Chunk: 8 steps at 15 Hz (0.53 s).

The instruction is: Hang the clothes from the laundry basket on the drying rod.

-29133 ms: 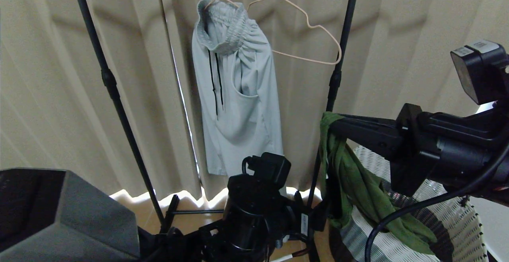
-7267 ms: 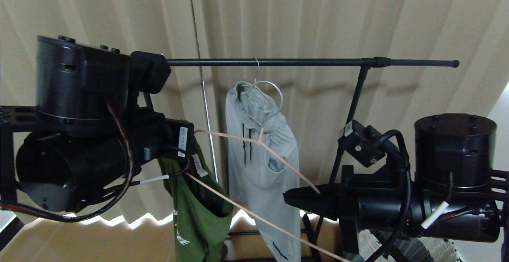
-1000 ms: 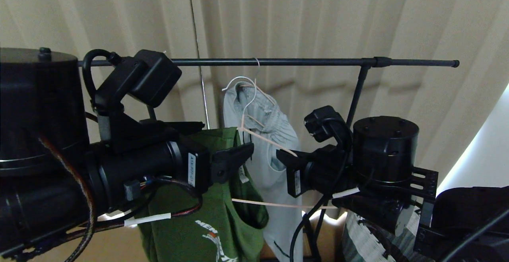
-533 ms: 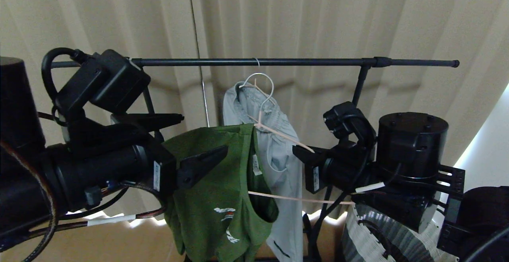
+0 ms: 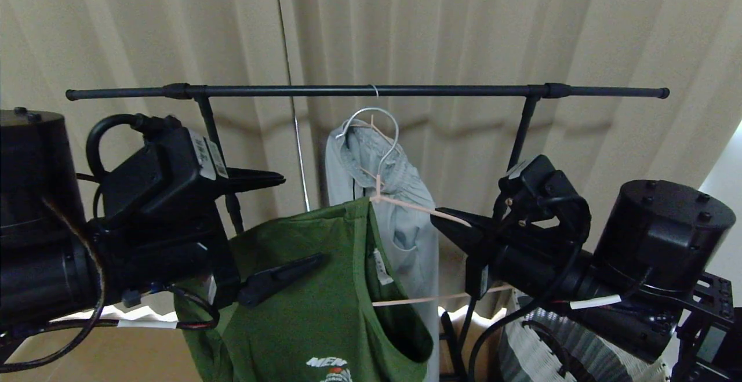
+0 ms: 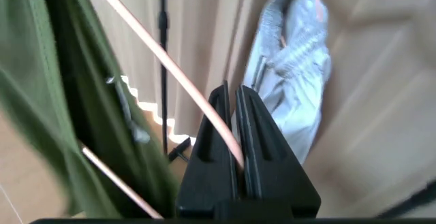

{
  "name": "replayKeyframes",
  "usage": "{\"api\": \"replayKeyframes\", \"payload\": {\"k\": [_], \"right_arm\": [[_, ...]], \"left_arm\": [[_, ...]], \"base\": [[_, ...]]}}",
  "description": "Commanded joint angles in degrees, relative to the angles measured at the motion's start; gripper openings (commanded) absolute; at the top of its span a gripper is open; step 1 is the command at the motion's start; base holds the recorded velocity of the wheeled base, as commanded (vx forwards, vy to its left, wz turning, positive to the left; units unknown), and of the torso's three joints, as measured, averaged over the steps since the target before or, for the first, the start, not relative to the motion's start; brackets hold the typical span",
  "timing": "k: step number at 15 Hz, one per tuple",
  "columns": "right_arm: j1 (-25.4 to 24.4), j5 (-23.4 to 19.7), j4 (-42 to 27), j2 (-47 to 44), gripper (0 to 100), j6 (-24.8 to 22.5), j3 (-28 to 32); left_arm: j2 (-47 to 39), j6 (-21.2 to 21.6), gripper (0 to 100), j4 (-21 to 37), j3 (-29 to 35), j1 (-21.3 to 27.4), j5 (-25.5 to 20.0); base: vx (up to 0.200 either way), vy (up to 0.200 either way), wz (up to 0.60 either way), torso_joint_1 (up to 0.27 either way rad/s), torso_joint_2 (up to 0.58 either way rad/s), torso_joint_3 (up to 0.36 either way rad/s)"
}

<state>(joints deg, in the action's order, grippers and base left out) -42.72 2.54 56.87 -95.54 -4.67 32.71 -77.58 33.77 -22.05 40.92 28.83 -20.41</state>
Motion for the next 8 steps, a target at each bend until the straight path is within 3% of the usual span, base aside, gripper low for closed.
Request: {"api": "replayKeyframes", "payload": {"k": [1, 8], "right_arm": [[-0.09, -0.07, 0.08, -0.61, 0, -0.08, -0.45], [-0.44, -1.22, 1.40, -0.26, 0, -0.96, -1.59]], "left_arm": [[-4.16, 1.12, 100, -1.15, 0.56, 0.09, -0.07], [-5.65, 2.44, 100, -2.21, 0.47, -0.18, 0.19]], "base": [[0.000, 0.000, 0.00, 0.000, 0.00, 0.000], [0.000, 0.000, 0.00, 0.000, 0.00, 0.000]]}}
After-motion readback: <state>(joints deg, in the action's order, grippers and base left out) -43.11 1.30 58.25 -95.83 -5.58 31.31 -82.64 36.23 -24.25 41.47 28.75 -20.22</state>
